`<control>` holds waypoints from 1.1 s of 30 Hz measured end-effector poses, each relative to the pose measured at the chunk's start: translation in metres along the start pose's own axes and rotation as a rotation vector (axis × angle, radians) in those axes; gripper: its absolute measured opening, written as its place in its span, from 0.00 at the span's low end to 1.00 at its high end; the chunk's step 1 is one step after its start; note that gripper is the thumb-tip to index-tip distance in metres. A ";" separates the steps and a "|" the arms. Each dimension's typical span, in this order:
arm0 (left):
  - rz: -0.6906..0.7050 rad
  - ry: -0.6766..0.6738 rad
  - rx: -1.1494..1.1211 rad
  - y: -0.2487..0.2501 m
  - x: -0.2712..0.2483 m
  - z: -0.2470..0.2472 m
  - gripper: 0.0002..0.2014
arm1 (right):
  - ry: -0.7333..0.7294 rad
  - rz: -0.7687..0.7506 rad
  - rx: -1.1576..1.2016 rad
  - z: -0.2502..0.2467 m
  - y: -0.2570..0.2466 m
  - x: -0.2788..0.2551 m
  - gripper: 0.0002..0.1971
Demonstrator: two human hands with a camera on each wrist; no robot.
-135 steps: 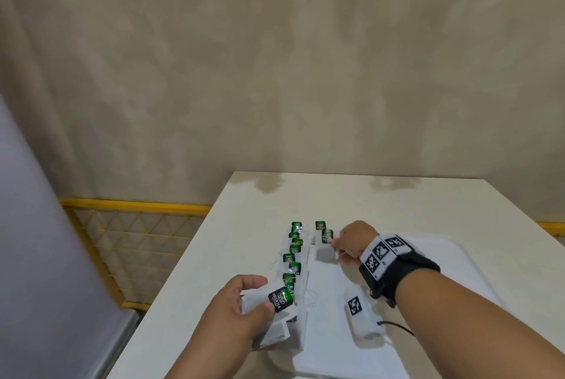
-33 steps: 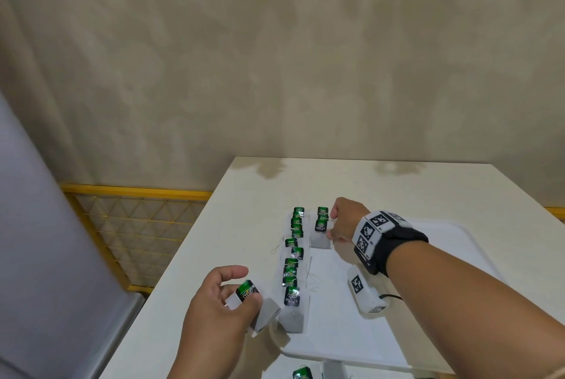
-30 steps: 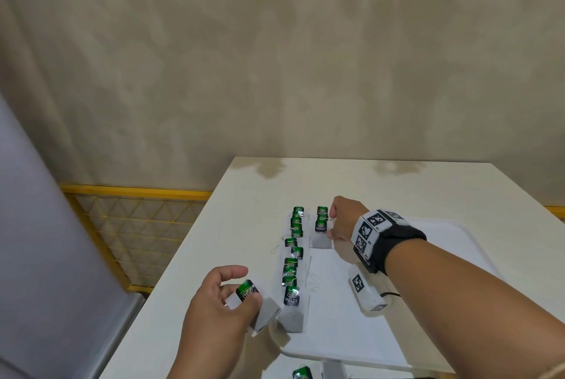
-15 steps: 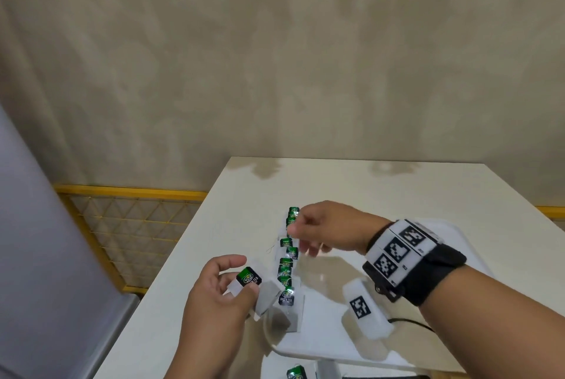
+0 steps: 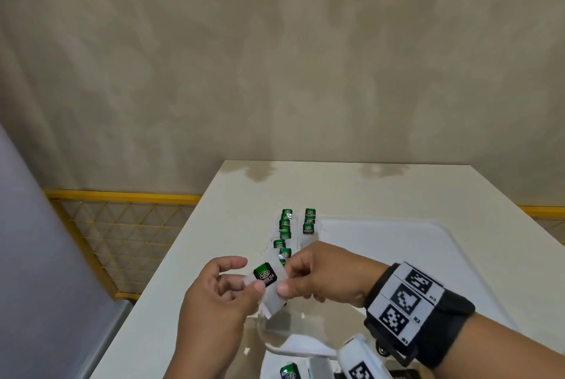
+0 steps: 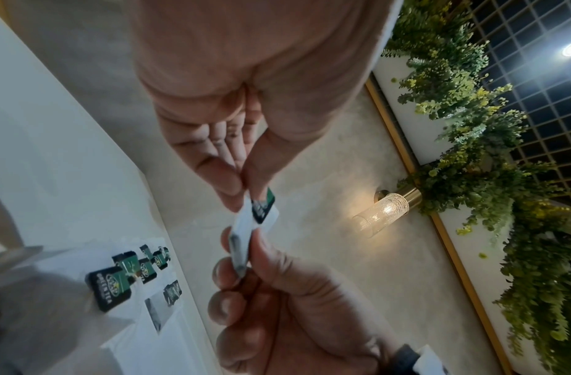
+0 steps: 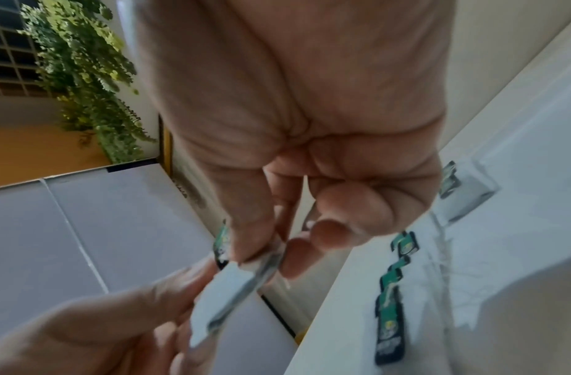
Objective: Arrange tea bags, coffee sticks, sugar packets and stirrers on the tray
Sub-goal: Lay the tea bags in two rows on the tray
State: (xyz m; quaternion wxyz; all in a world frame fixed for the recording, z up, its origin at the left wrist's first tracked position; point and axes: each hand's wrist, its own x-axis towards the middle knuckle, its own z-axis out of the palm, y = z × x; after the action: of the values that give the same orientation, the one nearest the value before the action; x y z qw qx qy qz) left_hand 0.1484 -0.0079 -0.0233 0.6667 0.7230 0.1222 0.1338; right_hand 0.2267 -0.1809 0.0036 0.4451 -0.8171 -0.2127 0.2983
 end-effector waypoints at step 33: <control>-0.083 -0.032 0.171 -0.005 -0.012 -0.024 0.08 | 0.254 0.630 -0.560 -0.048 0.043 0.079 0.19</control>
State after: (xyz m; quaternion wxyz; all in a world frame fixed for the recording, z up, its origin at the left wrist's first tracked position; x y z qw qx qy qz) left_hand 0.1285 0.0100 -0.0265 0.6093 0.7737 0.1524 0.0833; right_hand 0.3206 -0.1835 -0.0357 0.1167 -0.9614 0.0305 0.2474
